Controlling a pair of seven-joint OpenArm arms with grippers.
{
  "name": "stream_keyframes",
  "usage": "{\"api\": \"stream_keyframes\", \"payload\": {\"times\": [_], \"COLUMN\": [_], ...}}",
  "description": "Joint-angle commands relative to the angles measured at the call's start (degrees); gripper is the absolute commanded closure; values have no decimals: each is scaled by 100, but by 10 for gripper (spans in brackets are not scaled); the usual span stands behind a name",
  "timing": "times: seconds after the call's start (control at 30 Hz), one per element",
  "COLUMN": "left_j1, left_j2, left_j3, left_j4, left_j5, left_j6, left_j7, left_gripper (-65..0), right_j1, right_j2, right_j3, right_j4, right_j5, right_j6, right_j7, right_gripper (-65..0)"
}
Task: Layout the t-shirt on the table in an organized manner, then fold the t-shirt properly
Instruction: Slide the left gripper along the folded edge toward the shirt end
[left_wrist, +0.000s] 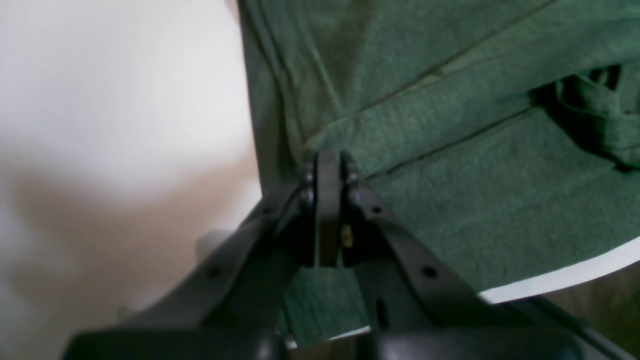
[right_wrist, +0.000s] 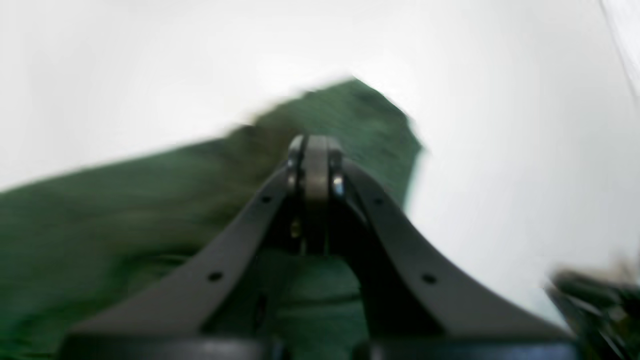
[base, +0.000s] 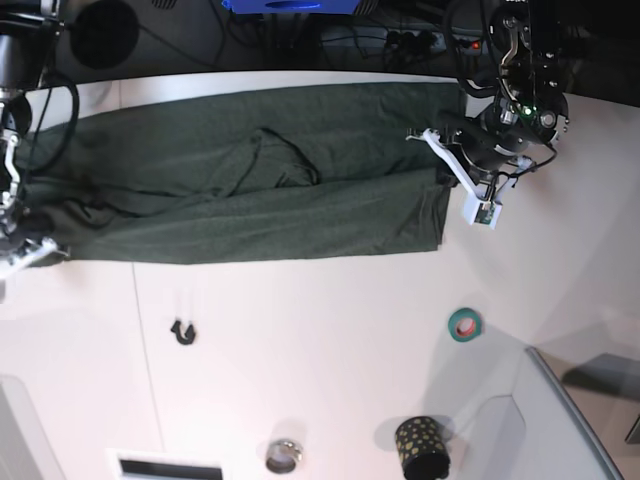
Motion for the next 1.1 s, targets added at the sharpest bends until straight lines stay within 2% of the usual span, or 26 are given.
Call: {"api": "stream_keyframes", "payload": {"times": [0.0, 0.3, 0.43, 0.57, 0.77, 0.83, 0.93, 1.07], "left_j1": [-15, 38, 169, 108, 134, 143, 143, 292], "left_j2": [-43, -61, -52, -52, -52, -61, -52, -43], "left_j3": [-15, 196, 152, 143, 143, 143, 3, -129], "left_j4": [110, 146, 708, 928, 1016, 1016, 1016, 1025], "left_j5": [-37, -20, -37, -46, -55, -55, -55, -46], "left_j6": [10, 10, 10, 10, -7, -139, -675, -746], "left_j7": [-91, -91, -74, 454, 471, 471, 524, 577], "left_gripper": [0, 0, 0, 0, 0, 0, 0, 0], "right_j1": [131, 140, 105, 87, 87, 87, 87, 87], "right_j2": [135, 117, 117, 109, -23, -32, -41, -41], "right_j3": [33, 33, 33, 33, 24, 24, 24, 24], "right_j4": [99, 82, 82, 73, 73, 64, 11, -147], "right_j5": [-40, -40, -40, -31, -40, -40, -40, -40], "right_j6": [-59, -50, -50, -50, -50, -50, -50, -50], "right_j7": [110, 119, 119, 119, 110, 110, 110, 137], "right_gripper": [-2, -2, -2, -2, -2, -2, -2, -2]}}
